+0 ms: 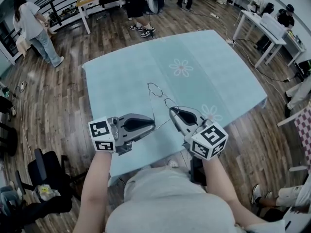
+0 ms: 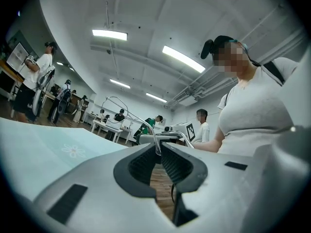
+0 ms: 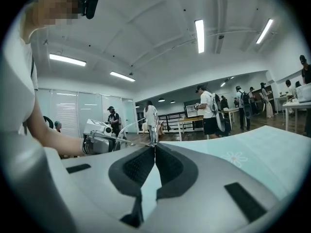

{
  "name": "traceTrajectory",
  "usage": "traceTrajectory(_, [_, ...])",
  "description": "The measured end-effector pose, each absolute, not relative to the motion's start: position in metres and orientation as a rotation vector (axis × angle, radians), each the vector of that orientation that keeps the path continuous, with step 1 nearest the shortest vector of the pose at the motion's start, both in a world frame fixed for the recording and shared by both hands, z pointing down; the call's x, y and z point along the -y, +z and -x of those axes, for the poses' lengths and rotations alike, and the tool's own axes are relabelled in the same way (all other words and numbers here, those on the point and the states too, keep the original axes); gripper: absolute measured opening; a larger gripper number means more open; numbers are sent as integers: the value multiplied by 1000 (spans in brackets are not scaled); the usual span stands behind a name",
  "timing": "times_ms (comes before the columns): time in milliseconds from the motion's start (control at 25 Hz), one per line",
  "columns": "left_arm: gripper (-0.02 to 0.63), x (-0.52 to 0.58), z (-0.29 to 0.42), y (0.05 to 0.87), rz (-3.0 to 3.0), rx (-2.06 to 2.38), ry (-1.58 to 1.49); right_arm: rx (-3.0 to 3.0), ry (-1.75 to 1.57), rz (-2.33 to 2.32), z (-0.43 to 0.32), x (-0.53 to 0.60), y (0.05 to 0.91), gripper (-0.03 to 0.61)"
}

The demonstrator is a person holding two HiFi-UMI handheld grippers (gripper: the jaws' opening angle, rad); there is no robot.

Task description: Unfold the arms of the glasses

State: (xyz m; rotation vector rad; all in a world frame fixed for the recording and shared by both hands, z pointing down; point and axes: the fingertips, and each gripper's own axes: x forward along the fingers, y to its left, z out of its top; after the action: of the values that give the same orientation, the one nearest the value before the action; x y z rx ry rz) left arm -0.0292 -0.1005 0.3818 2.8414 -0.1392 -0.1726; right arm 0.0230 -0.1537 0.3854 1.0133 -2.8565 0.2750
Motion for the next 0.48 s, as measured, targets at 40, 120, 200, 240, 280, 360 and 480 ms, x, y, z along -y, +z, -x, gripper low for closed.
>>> traceTrajectory(40, [41,99,30,382,-2839,128,-170,2853,265,-998,-23,153,386,11])
traceTrajectory(120, [43,96,32,383,-2836,107,-165,2850,260,-964,-22,152,386,11])
traceTrajectory(200, [43,93,35,383,-2832,88,-166,2853,266,-930,-21,151,387,11])
traceTrajectory(240, [43,92,36,383,-2829,80,-169,2853,266,-915,-20,150,387,11])
traceTrajectory(280, [43,91,38,383,-2827,74,-173,2852,263,-901,-20,150,387,11])
traceTrajectory(360, [43,89,43,382,-2825,66,-179,2846,248,-873,-18,149,387,11])
traceTrajectory(480, [43,87,47,380,-2821,51,-181,2831,209,-830,-20,150,386,11])
